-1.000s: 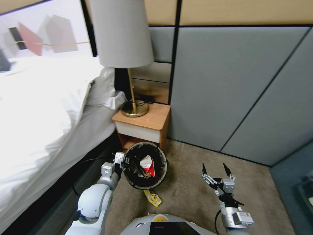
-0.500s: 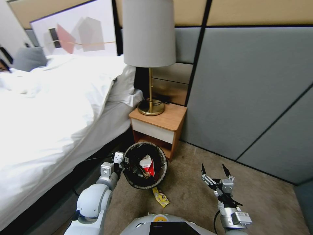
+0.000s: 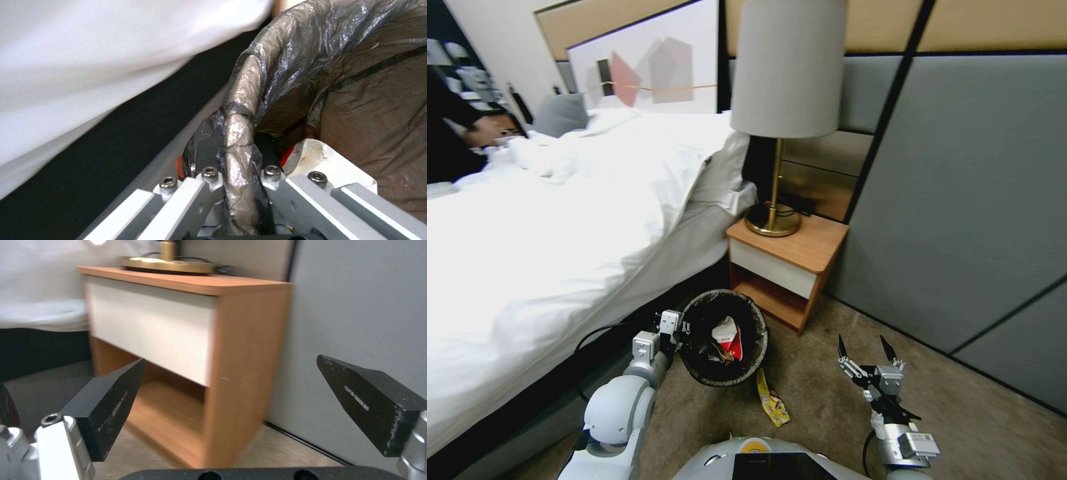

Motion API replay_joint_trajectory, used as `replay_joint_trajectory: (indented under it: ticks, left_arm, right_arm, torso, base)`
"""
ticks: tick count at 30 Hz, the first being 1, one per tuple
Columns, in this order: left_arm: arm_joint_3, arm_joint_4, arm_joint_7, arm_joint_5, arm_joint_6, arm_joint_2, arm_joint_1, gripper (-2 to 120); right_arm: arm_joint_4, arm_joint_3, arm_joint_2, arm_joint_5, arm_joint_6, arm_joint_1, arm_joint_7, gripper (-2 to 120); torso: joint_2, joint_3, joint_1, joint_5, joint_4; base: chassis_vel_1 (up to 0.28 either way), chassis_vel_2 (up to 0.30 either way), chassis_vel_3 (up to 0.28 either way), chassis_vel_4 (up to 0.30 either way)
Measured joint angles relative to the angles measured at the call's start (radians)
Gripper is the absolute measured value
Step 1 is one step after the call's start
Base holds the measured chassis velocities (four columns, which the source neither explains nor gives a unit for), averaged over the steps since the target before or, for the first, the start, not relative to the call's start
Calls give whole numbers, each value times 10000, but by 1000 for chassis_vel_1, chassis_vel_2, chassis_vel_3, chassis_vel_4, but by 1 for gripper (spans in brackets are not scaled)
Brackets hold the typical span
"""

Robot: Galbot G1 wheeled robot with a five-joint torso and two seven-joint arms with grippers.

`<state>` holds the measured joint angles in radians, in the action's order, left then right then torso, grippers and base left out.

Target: Pick up the trash bin, then pick up the garbage from the floor and place it into the trash bin.

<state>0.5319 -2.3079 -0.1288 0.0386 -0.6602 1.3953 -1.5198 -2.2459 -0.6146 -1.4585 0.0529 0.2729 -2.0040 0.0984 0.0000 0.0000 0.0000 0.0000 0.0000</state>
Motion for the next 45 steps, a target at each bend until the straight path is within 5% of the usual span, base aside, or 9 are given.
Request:
replay_joint_trajectory:
  ticks: [45]
  left_arm:
    - [-76, 193, 71, 12, 322, 1, 43, 1]
  right_arm:
    - [119, 107, 49, 14, -183, 134, 257, 100]
  torso:
    - [-1, 0, 0, 0, -1]
  base:
    - [30, 31, 32, 31]
